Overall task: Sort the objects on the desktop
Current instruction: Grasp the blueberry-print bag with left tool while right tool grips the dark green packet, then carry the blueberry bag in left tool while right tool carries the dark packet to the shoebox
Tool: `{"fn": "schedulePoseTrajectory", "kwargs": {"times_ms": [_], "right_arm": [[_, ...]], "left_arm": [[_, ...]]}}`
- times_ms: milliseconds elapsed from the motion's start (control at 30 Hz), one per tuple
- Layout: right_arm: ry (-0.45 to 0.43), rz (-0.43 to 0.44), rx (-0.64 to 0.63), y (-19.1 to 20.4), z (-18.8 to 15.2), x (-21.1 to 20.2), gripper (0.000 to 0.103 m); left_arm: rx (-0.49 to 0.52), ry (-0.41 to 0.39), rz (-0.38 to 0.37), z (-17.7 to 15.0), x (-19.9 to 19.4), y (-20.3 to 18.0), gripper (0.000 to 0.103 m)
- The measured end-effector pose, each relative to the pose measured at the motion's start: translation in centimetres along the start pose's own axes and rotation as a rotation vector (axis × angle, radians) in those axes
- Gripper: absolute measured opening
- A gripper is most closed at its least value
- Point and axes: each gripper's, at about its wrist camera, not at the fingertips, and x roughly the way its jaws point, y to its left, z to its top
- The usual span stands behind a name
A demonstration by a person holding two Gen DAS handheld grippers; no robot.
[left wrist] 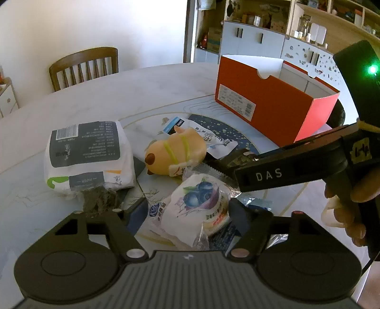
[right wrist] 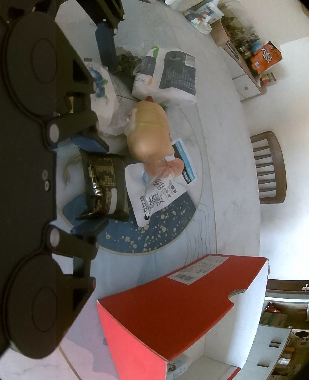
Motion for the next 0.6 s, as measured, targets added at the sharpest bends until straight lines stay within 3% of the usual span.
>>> {"fn": "schedulePoseTrajectory", "kwargs": {"times_ms": [133,200,600], "right_arm": [[-0.01,0.003,-0.003,-0.1,0.0,-0.4,0.053],[-0.016,0.003,-0.011,-0.1,0.1,-0.7,0.053],[-0.056,0.005,0.001,-1.0,-0.1,-3.2,0.052]], "left_arm": [[0.003,-0.001,-0.011,0.1,-0.2,-0.1,0.064],[-0.005,0.001,-0.027,0.1,-0.2,-0.1,0.055],[-0.027,-0.006,-0.022,0.6,-1.1,-0.4,0.049]]}}
